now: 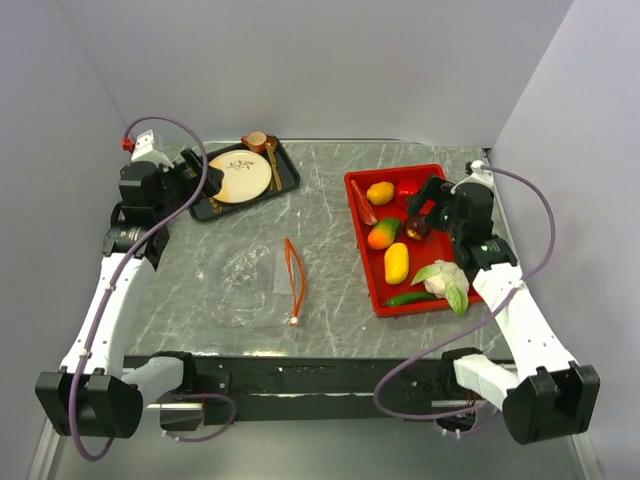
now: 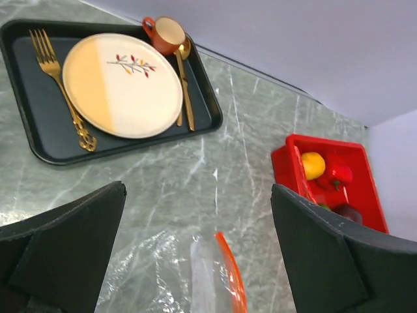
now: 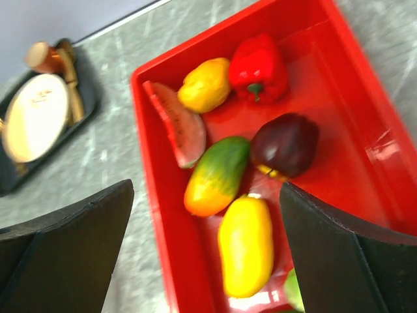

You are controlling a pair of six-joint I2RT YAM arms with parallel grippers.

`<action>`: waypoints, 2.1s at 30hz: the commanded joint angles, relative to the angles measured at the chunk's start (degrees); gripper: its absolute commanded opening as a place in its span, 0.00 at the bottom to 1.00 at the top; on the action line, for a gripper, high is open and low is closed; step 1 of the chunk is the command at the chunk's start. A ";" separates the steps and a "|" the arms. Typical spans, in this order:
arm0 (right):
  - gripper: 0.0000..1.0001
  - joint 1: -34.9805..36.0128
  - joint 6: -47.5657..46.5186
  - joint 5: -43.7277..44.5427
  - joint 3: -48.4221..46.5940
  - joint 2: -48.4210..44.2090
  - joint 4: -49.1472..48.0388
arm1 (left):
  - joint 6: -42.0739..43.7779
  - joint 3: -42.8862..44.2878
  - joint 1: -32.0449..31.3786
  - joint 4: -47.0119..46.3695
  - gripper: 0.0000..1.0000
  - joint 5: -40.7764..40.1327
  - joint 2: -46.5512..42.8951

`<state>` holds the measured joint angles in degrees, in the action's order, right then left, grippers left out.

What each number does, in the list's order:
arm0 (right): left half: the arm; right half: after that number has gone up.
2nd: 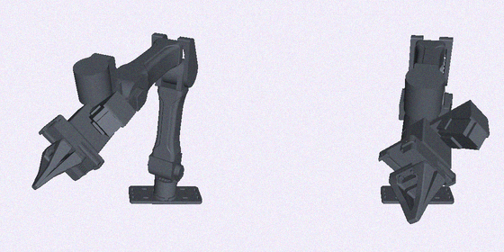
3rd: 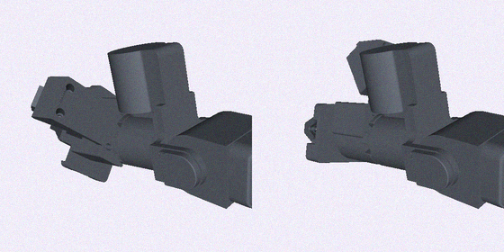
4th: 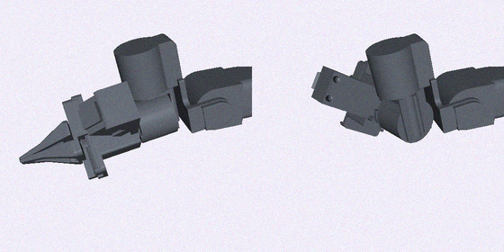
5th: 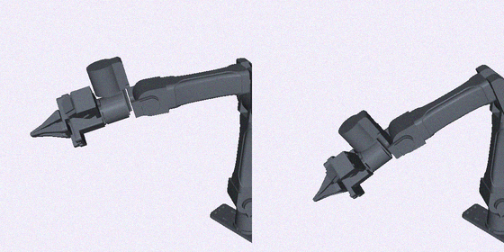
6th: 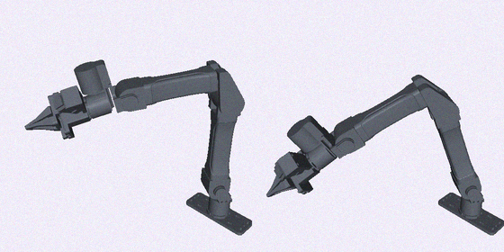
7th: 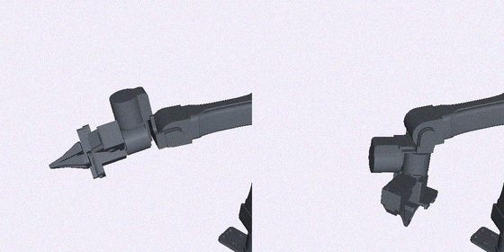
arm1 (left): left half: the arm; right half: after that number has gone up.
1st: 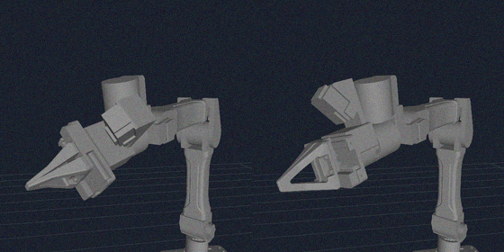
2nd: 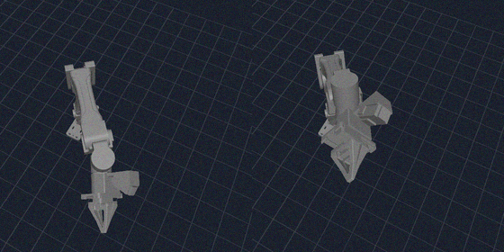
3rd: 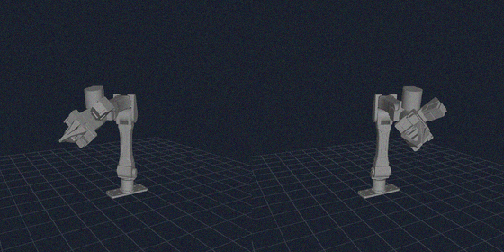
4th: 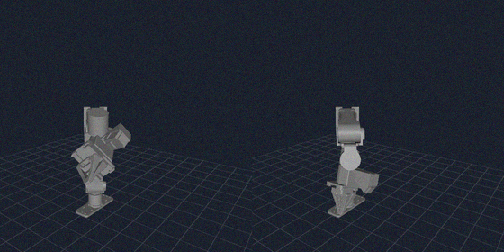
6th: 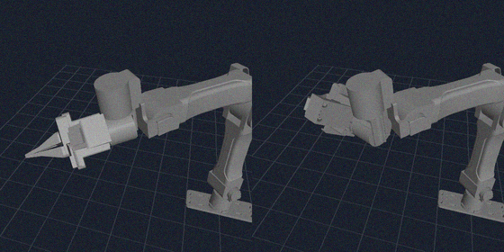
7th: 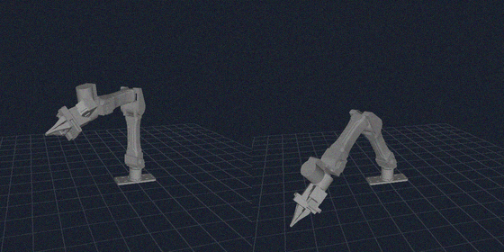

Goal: Place the food in the zip-top bag and seal the zipper
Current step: Pick up the zipper food storage bag at the center of the board.

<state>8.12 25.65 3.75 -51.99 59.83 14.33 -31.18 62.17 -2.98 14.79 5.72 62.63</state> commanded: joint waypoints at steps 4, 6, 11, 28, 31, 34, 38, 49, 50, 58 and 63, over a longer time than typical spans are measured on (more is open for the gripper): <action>1.00 -0.03 2.04 -3.57 3.03 -2.18 4.30 | -1.43 7.61 -0.09 16.75 0.99 1.32 3.63; 1.00 -0.03 2.04 -3.57 2.94 -2.70 5.01 | -1.34 6.74 -0.09 17.82 0.99 -1.21 2.42; 1.00 0.05 2.56 -6.11 2.25 -5.16 7.02 | -2.66 4.09 1.22 16.93 0.99 1.14 2.04; 1.00 -0.03 -2.88 -15.51 -2.50 2.12 14.59 | -10.19 -1.71 -28.81 19.04 0.95 -12.73 0.55; 1.00 -0.03 -2.54 -16.40 -1.55 2.74 14.24 | -13.10 1.18 -35.59 23.08 0.93 -18.62 6.87; 1.00 0.05 -1.05 -16.93 -0.05 2.31 12.48 | -15.48 4.26 -40.42 27.57 0.89 -23.28 13.73; 1.00 0.14 1.51 -21.74 1.36 1.95 9.76 | -17.51 4.98 -42.72 29.25 0.80 -27.15 19.01; 1.00 0.93 -0.25 -25.54 1.10 2.92 11.34 | -19.62 6.03 -42.98 28.99 0.57 -30.06 27.01; 1.00 0.93 -0.25 -25.55 1.19 2.92 11.42 | -19.62 6.29 -42.98 28.20 0.55 -29.45 27.45; 0.91 1.81 0.63 -31.15 2.42 3.71 8.62 | -19.62 10.86 -42.98 30.47 0.16 -30.67 30.18; 0.45 5.76 5.28 -40.48 3.73 6.25 1.16 | -19.36 10.69 -42.98 30.83 0.04 -31.12 24.57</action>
<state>10.85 27.64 -27.88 -49.06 64.07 23.07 -50.48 71.20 -45.76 44.88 -23.79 92.77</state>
